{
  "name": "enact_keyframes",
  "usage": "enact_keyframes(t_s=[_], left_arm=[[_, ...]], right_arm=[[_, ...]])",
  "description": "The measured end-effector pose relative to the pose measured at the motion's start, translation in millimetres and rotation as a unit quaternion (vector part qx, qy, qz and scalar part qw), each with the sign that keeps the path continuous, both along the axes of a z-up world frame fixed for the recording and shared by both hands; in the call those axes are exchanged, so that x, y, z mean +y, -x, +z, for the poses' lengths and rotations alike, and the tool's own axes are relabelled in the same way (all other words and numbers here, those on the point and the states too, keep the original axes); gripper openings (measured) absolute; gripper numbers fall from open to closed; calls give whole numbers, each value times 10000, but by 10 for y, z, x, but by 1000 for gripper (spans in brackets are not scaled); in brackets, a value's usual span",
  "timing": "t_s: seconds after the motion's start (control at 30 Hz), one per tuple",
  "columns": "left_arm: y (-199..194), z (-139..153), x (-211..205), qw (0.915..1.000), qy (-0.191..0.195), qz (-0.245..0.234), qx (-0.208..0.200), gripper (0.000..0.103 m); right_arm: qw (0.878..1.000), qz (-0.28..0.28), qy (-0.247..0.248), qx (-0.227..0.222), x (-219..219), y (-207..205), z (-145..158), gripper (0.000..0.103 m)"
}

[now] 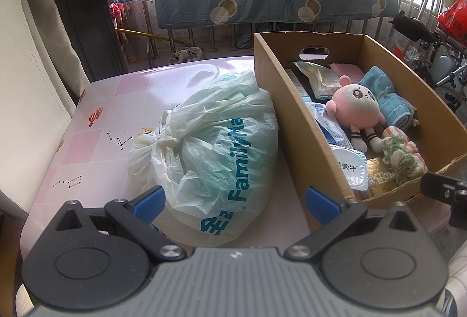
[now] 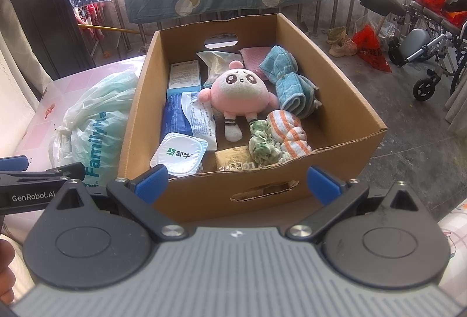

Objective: Organize soft objects

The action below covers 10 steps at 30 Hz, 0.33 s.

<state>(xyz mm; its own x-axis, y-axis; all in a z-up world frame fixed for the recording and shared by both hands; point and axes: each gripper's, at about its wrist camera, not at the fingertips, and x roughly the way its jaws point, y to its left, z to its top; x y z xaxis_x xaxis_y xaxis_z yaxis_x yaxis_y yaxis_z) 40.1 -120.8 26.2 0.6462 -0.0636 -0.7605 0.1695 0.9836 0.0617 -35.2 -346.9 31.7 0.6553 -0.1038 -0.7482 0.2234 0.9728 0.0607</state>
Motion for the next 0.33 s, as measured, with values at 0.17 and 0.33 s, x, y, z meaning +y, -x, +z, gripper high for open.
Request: enact_keyframes(t_s=[0.17, 0.33], left_arm=[[2, 2, 6, 10000, 1, 6, 0, 103], [7, 2, 8, 10000, 3, 10, 0, 103]], right_arm=[[10000, 2, 1, -4, -1, 0, 1, 102], [10000, 5, -1, 0, -5, -2, 2, 102]])
